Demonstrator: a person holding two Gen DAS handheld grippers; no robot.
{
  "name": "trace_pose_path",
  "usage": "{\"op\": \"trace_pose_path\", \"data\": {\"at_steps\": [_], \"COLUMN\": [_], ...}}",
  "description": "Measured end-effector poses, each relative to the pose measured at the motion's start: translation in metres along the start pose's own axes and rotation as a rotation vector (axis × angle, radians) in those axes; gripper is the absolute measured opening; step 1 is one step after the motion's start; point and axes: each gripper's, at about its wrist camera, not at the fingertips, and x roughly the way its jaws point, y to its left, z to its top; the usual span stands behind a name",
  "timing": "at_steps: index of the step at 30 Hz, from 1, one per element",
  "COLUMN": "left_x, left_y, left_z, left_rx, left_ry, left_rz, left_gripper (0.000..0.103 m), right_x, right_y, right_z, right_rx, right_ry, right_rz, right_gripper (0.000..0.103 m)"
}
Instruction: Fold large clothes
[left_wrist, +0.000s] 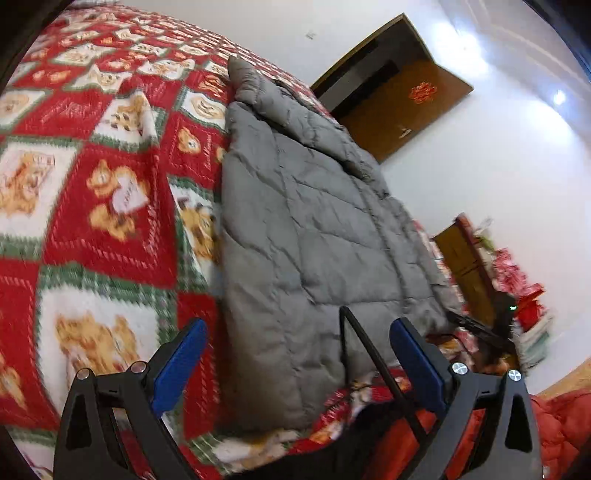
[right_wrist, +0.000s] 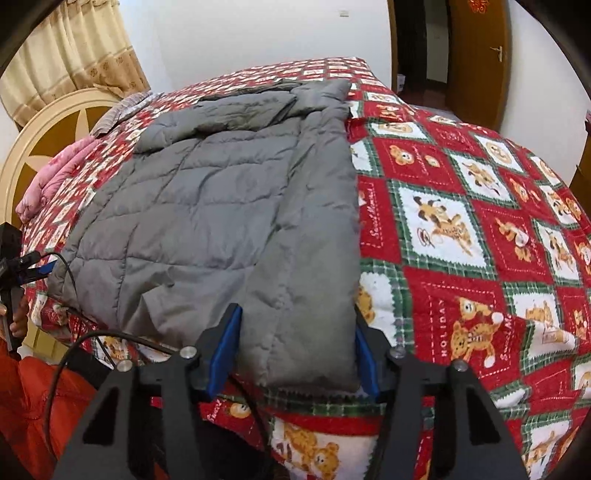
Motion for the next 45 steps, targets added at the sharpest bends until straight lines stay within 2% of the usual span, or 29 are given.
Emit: {"op": "trace_pose_path", "data": {"at_steps": [4, 7, 9, 11, 12, 13, 14, 16, 19, 21, 22, 23, 25, 28, 30, 32, 33, 34, 35, 38, 40, 43, 45], "left_x": [-0.024, -0.048, -0.073, -0.11, -0.122, -0.141, -0.155, -0.181, -0.206, -0.217, -0.221, -0.221, -0.219, -0.202, -0.176, -0.142, -0.126, -0.109, -0.094, -0.051, -0.022, -0.002, -0.006], "left_y": [-0.025, -0.045, -0.066, -0.092, -0.099, -0.102, -0.102, -0.096, -0.084, -0.079, -0.076, -0.074, -0.068, -0.067, -0.07, -0.065, -0.059, -0.048, -0.037, -0.013, -0.003, -0.006, -0.012], "left_z": [-0.003, -0.002, -0.004, -0.014, -0.019, -0.023, -0.022, -0.017, -0.008, 0.001, 0.006, 0.009, 0.014, 0.017, 0.015, 0.008, 0.005, 0.001, -0.002, -0.007, -0.009, -0.01, -0.008], "left_rx": [0.126, 0.198, 0.296, 0.423, 0.443, 0.434, 0.402, 0.303, 0.178, 0.109, 0.075, 0.061, 0.036, 0.047, 0.087, 0.113, 0.099, 0.067, 0.031, -0.06, -0.095, -0.065, -0.043], "left_ry": [-0.061, -0.174, -0.317, -0.558, -0.648, -0.741, -0.773, -0.799, -0.806, -0.765, -0.735, -0.71, -0.625, -0.499, -0.361, -0.16, -0.071, -0.001, 0.033, 0.096, 0.164, 0.211, 0.206], "left_rz": [-0.032, 0.031, 0.075, 0.175, 0.212, 0.208, 0.126, -0.114, -0.412, -0.475, -0.465, -0.435, -0.304, -0.204, -0.033, 0.188, 0.242, 0.264, 0.257, 0.175, 0.194, 0.226, 0.203], "left_gripper": [0.099, 0.099, 0.099, 0.099, 0.099, 0.099, 0.099, 0.099, 0.099, 0.099, 0.099, 0.099, 0.099, 0.099, 0.099, 0.099, 0.099, 0.099, 0.099, 0.099, 0.099, 0.099, 0.099], "right_x": [-0.001, -0.001, -0.001, -0.001, -0.001, -0.001, -0.001, -0.001, -0.001, -0.001, -0.001, -0.001, -0.002, -0.002, -0.002, -0.002, -0.001, -0.001, -0.001, 0.0, 0.0, 0.0, 0.001], "right_y": [-0.003, -0.007, -0.009, -0.009, -0.009, -0.009, -0.008, -0.008, -0.01, -0.011, -0.011, -0.011, -0.011, -0.011, -0.01, -0.01, -0.01, -0.009, -0.01, -0.01, -0.01, -0.008, -0.003], "right_z": [0.001, 0.001, 0.001, 0.001, 0.001, 0.002, 0.002, 0.002, 0.002, 0.002, 0.002, 0.001, 0.001, 0.001, 0.001, 0.001, 0.001, 0.001, 0.002, 0.002, 0.002, 0.003, 0.003], "right_rx": [0.025, 0.051, 0.054, 0.058, 0.06, 0.059, 0.059, 0.06, 0.066, 0.068, 0.069, 0.07, 0.069, 0.064, 0.056, 0.048, 0.046, 0.046, 0.045, 0.04, 0.039, 0.029, -0.002], "right_ry": [-0.007, -0.015, -0.014, -0.015, -0.015, -0.016, -0.016, -0.016, -0.018, -0.02, -0.021, -0.023, -0.023, -0.023, -0.023, -0.024, -0.027, -0.029, -0.033, -0.038, -0.039, -0.038, -0.032], "right_rz": [0.014, 0.031, 0.025, 0.028, 0.028, 0.026, 0.025, 0.023, 0.026, 0.03, 0.032, 0.033, 0.033, 0.032, 0.031, 0.031, 0.032, 0.033, 0.035, 0.038, 0.037, 0.031, 0.026], "right_gripper": [0.06, 0.06, 0.06, 0.06, 0.06, 0.06, 0.06, 0.06, 0.06, 0.06, 0.06, 0.06, 0.06, 0.06, 0.06, 0.061, 0.061, 0.061, 0.061, 0.061, 0.061, 0.061, 0.06]}}
